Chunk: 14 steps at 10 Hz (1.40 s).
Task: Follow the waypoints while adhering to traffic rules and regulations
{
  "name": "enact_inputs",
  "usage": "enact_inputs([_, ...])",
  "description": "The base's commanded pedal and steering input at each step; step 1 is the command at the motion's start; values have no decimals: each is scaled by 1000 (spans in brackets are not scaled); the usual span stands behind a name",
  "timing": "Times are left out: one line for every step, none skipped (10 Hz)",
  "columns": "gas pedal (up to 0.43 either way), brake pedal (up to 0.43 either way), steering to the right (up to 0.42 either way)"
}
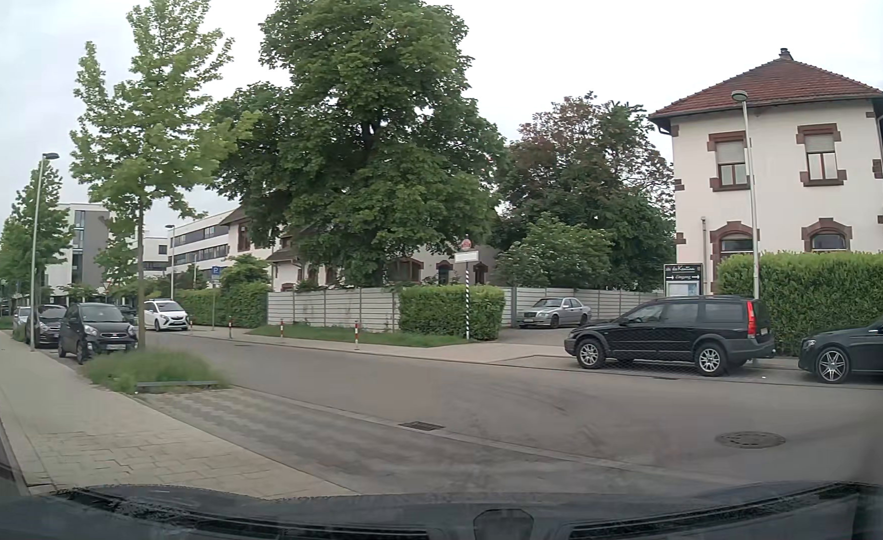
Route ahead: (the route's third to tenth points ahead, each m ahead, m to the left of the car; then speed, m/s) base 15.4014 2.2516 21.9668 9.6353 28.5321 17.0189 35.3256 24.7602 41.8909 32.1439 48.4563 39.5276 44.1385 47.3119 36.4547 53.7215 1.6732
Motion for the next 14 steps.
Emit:
enact_inputs([0, 79, 778])
enact_inputs([0, 91, 776])
enact_inputs([0, 91, 771])
enact_inputs([0, 104, 767])
enact_inputs([0, 110, 766])
enact_inputs([0, 122, 766])
enact_inputs([0, 128, 760])
enact_inputs([0, 152, 752])
enact_inputs([0, 165, 746])
enact_inputs([0, 183, 733])
enact_inputs([0, 201, 717])
enact_inputs([0, 201, 701])
enact_inputs([0, 134, 686])
enact_inputs([0, 122, 673])
